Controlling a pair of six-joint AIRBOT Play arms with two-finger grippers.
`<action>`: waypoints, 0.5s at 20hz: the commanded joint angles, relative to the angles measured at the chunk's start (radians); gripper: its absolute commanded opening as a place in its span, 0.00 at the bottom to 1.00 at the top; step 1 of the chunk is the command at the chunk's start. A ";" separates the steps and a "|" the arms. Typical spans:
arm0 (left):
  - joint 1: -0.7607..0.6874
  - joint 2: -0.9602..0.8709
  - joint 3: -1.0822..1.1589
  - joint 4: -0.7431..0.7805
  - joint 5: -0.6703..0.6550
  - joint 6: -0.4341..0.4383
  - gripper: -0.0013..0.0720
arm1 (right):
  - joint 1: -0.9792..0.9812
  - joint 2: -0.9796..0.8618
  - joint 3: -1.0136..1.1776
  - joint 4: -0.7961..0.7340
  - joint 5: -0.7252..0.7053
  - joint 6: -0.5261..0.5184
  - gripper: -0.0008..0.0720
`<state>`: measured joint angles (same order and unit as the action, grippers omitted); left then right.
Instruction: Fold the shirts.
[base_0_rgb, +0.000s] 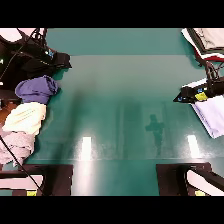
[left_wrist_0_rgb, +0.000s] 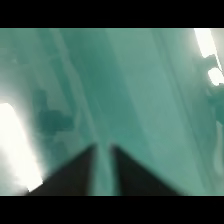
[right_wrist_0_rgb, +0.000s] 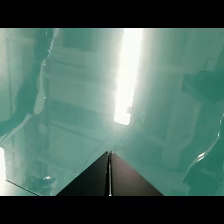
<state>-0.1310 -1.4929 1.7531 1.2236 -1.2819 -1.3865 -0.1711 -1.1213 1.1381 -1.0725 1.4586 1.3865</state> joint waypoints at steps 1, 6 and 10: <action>0.001 -0.013 0.000 0.211 0.142 -0.051 0.91 | 0.001 0.000 0.001 0.000 0.003 0.000 0.04; 0.055 -0.138 0.000 0.505 0.377 -0.208 0.91 | 0.001 0.000 0.001 0.000 0.043 0.001 0.04; 0.137 -0.274 0.000 0.505 0.463 -0.222 0.91 | 0.001 0.000 0.001 0.000 0.063 0.001 0.04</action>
<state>-0.0414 -1.6859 1.7527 1.6772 -0.9188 -1.5745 -0.1711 -1.1213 1.1381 -1.0725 1.5028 1.3869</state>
